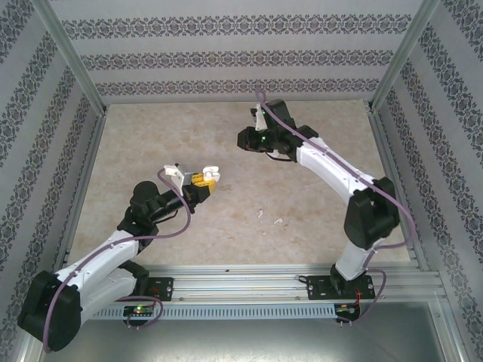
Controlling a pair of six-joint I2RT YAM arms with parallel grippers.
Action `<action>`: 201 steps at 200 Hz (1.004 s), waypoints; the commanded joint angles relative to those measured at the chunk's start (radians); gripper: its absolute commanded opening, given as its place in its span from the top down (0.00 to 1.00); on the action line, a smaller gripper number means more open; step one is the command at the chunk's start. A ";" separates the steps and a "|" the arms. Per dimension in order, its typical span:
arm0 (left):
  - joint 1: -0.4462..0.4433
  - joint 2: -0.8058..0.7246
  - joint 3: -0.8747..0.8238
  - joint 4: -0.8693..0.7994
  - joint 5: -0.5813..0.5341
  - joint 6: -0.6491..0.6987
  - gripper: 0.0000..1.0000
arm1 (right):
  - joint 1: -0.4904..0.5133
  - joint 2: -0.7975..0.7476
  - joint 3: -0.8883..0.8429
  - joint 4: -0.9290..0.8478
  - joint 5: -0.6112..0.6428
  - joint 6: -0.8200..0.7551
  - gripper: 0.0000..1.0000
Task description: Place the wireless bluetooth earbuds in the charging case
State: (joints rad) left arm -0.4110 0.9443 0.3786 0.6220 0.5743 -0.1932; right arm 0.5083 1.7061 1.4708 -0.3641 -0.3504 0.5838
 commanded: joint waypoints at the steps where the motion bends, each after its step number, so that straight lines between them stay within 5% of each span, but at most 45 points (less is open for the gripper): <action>1: 0.000 0.021 0.040 0.133 -0.004 -0.024 1.00 | 0.009 -0.106 -0.087 0.147 -0.027 0.141 0.81; 86: 0.000 0.122 0.098 0.255 -0.063 -0.028 1.00 | 0.094 -0.344 -0.309 0.439 0.019 0.423 0.80; 111: -0.001 0.130 0.100 0.261 -0.080 -0.022 1.00 | 0.113 -0.347 -0.315 0.362 0.046 0.399 0.78; 147: 0.000 0.070 0.075 0.169 -0.099 -0.008 1.00 | 0.084 -0.276 -0.383 0.211 0.031 0.386 0.77; 201: -0.001 -0.043 0.013 0.048 -0.114 -0.005 1.00 | 0.104 0.043 -0.475 0.314 -0.072 0.395 0.80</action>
State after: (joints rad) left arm -0.4110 0.9459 0.4179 0.7319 0.4725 -0.2092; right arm 0.6003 1.6131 1.0409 -0.0727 -0.3656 0.9672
